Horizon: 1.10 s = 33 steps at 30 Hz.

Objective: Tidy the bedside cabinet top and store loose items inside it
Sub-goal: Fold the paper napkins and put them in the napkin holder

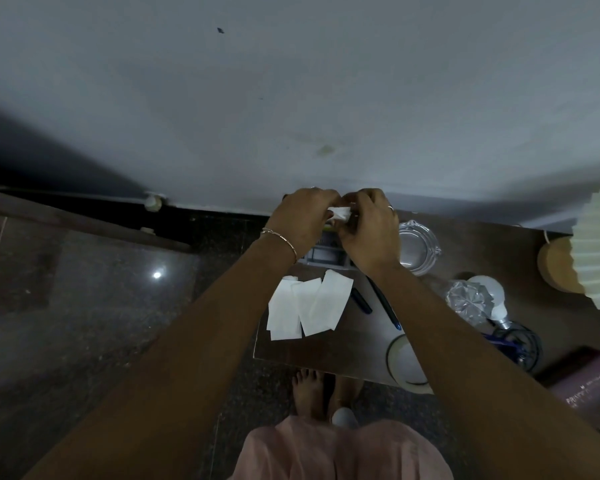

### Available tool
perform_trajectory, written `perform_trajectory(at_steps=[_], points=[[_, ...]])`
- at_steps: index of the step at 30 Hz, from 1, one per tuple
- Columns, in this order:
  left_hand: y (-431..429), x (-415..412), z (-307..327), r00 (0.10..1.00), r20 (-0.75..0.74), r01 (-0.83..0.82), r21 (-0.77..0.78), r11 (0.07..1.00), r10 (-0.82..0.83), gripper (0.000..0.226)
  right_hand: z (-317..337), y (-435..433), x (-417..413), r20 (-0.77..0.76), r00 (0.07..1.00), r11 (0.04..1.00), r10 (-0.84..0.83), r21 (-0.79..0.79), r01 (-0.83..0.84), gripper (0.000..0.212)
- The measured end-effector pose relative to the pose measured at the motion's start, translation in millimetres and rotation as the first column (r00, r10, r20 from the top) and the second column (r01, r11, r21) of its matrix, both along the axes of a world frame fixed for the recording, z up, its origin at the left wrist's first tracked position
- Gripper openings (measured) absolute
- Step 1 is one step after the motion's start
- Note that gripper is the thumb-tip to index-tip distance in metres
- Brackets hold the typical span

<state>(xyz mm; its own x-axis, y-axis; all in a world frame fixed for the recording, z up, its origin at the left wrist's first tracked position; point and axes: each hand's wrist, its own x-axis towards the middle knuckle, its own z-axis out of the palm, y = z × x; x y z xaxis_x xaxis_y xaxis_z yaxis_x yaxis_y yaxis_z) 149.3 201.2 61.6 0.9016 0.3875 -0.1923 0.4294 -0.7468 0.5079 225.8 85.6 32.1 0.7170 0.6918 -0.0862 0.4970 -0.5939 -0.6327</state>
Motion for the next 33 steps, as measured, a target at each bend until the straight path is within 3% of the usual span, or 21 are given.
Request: perform_trajectory(at_steps=[5, 7, 10, 12, 14, 16, 18, 20, 23, 27, 30, 33], points=[[3.0, -7.3, -14.5, 0.992, 0.117, -0.058, 0.014, 0.998, 0.056, 0.045, 2.2, -10.9, -7.0, -0.045, 0.994, 0.991, -0.104, 0.079, 0.107, 0.051], [-0.7, -18.4, -15.9, 0.968, 0.197, -0.168, 0.050, 0.984, 0.155, 0.050, 3.6, -22.7, -15.2, -0.075, 0.982, 0.974, -0.172, 0.138, 0.181, 0.051], [-21.1, -42.5, -9.5, 0.889, 0.292, -0.376, 0.031, 0.926, 0.352, 0.039, 6.7, -44.3, -35.0, -0.136, 0.936, 0.917, -0.325, 0.194, 0.347, 0.043], [-45.2, -62.1, -7.1, 0.806, 0.304, -0.506, -0.090, 0.858, 0.508, 0.030, 7.7, -60.0, -55.5, -0.189, 0.886, 0.865, -0.424, 0.204, 0.458, 0.039], [-71.4, -83.6, -12.6, 0.719, 0.240, -0.606, -0.243, 0.758, 0.652, 0.022, 4.1, -75.0, -79.7, -0.246, 0.845, 0.836, -0.475, 0.173, 0.520, 0.037], [-95.7, -105.8, -27.9, 0.687, 0.064, -0.654, -0.381, 0.654, 0.724, 0.017, -5.8, -90.8, -105.0, -0.286, 0.837, 0.850, -0.466, 0.119, 0.514, 0.037], [-114.1, -123.1, -45.0, 0.719, -0.148, -0.653, -0.476, 0.589, 0.679, 0.020, -18.4, -103.4, -124.1, -0.306, 0.844, 0.877, -0.441, 0.053, 0.478, 0.038], [-127.3, -132.9, -57.0, 0.775, -0.281, -0.621, -0.499, 0.604, 0.566, 0.035, -32.2, -111.1, -136.8, -0.322, 0.847, 0.900, -0.422, -0.032, 0.436, 0.043], [-134.6, -132.4, -63.3, 0.823, -0.291, -0.565, -0.501, 0.655, 0.487, 0.048, -47.2, -110.3, -146.4, -0.326, 0.874, 0.932, -0.361, -0.100, 0.348, 0.050], [-131.7, -119.4, -65.9, 0.814, -0.277, -0.579, -0.468, 0.668, 0.512, 0.048, -55.7, -98.3, -150.4, -0.335, 0.868, 0.928, -0.368, -0.081, 0.362, 0.048], [-128.6, -111.1, -66.9, 0.796, -0.303, -0.603, -0.472, 0.643, 0.524, 0.048, -57.6, -89.7, -146.0, -0.399, 0.807, 0.894, -0.435, -0.080, 0.442, 0.044], [-127.0, -106.0, -66.0, 0.751, -0.367, -0.656, -0.503, 0.563, 0.548, 0.048, -58.5, -86.4, -139.3, -0.487, 0.700, 0.834, -0.522, -0.119, 0.538, 0.043]])
